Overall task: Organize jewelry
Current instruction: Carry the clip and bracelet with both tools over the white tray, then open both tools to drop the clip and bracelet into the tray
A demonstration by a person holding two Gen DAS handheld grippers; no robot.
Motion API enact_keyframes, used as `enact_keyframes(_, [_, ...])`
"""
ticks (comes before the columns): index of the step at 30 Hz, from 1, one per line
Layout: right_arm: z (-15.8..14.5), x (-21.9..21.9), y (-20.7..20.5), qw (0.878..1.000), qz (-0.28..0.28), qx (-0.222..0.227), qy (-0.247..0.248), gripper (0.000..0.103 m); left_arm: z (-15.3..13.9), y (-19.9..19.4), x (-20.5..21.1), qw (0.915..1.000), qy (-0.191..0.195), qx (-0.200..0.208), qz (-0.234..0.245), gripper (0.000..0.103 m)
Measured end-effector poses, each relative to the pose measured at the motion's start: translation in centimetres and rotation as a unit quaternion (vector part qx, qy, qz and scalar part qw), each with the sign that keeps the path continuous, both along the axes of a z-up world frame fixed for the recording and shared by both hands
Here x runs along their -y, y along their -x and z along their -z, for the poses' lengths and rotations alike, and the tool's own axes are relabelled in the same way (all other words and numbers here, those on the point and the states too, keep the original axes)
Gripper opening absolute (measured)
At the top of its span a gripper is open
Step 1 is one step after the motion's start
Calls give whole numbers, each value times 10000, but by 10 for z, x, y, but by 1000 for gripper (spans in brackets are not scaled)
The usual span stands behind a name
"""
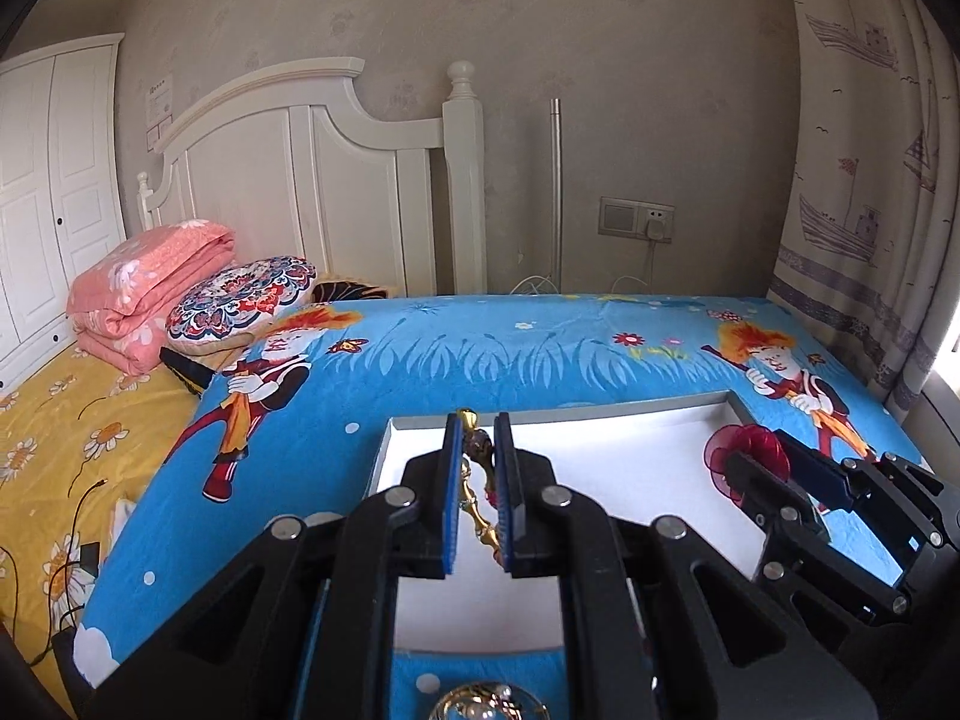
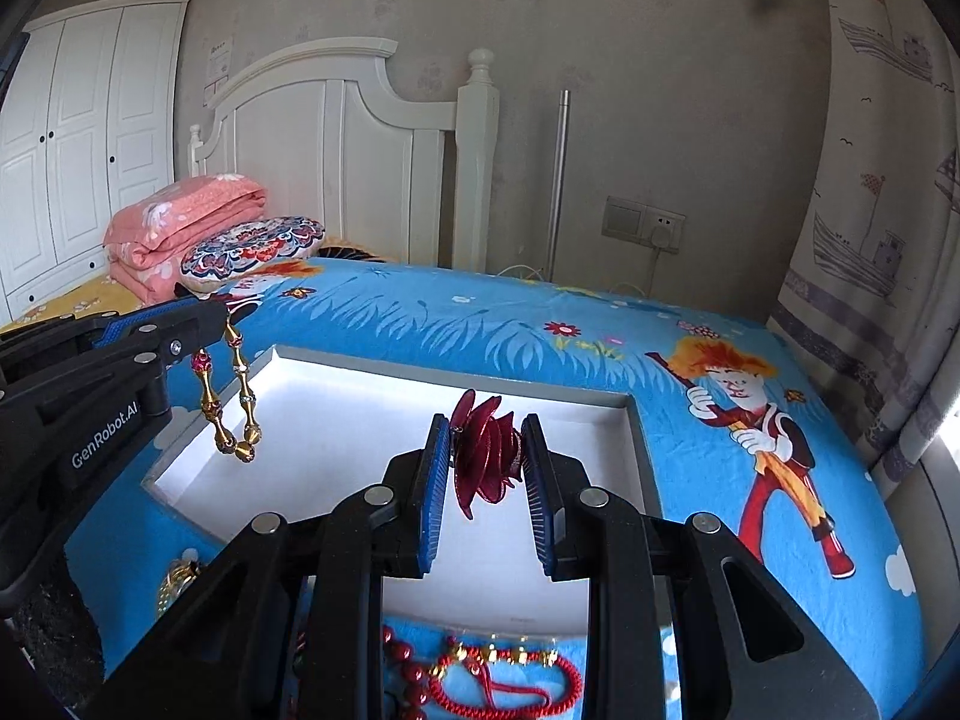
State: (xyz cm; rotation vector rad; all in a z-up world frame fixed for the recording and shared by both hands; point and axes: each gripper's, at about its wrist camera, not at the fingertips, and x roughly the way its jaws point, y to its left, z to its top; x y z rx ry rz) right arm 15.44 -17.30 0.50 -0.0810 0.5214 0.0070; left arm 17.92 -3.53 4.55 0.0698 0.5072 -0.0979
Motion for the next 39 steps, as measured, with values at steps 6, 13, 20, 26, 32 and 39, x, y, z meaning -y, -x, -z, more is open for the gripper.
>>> enact_keyframes(6, [8,7,-36,9994,185,-281,11,25,9,-39,-7,9993,-73,-264,-255,10])
enact_keyframes(13, [20,10,-55,9981,314,-529,78,25,21,-51,2,9985,-228,-418,-266,10])
enact_keyframes(20, [27,9,-60,9969,403,-661,166,27,36,-55,3,9971,-304,-568,-407,18])
enact_keyframes(26, [26,11,-57,9973,375,-627,77,52,38,-43,7,9971,-552,-319,-415,52])
enact_keyframes(32, [21,11,-50,9977,313,-601,70,52,37,-34,9,9973,-567,-253,-400,64])
enact_keyframes(39, [5,18,-13,9993,123,-351,-34,53,25,6,-2,9976,-498,151,-467,95])
